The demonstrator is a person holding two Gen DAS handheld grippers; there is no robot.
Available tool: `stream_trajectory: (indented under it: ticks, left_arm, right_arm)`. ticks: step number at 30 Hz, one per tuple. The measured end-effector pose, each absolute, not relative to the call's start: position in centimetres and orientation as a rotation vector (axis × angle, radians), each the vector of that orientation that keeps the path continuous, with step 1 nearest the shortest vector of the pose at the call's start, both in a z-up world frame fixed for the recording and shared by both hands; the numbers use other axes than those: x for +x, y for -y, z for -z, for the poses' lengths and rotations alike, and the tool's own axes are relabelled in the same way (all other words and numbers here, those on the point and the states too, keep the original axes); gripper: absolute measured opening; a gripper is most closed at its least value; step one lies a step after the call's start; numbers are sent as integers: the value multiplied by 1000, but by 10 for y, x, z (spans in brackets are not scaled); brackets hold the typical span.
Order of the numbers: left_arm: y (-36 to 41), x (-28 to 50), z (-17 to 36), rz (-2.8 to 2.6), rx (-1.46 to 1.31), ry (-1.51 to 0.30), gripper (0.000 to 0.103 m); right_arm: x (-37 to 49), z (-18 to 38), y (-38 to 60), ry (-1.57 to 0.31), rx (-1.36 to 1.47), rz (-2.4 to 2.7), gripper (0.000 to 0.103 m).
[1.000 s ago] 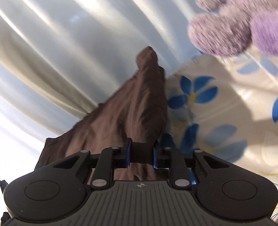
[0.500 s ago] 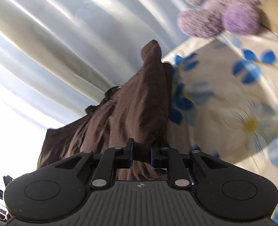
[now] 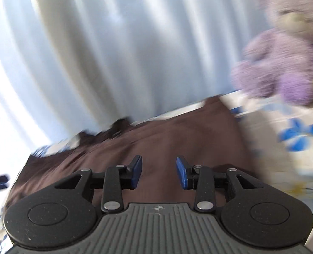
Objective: Fold large clothes
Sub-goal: 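Lay the lifted side over the coat body and open both grippers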
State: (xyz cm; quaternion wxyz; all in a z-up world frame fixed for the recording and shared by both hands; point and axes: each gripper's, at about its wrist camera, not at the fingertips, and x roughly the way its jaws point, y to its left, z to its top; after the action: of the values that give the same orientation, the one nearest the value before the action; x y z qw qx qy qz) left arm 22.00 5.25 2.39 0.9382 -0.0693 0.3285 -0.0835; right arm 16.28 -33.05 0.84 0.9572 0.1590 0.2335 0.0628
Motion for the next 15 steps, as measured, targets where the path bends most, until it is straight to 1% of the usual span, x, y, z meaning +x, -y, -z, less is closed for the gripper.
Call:
stream_trajectory:
  ticks: [2, 3, 7, 10, 15]
  left_arm:
    - [-20, 239, -11, 176, -97, -672, 88]
    - [-8, 247, -4, 168, -84, -678, 88]
    - [18, 272, 22, 135, -61, -733, 89]
    - [27, 280, 30, 114, -30, -709, 92]
    - [37, 297, 40, 86, 9, -688, 94]
  right_arm:
    - [193, 0, 287, -509, 232, -181, 24]
    - [204, 5, 269, -520, 195, -199, 23]
    - [229, 12, 229, -496, 91, -195, 21]
    - [245, 13, 228, -499, 76, -175, 18]
    - [258, 18, 222, -480, 10, -154, 17]
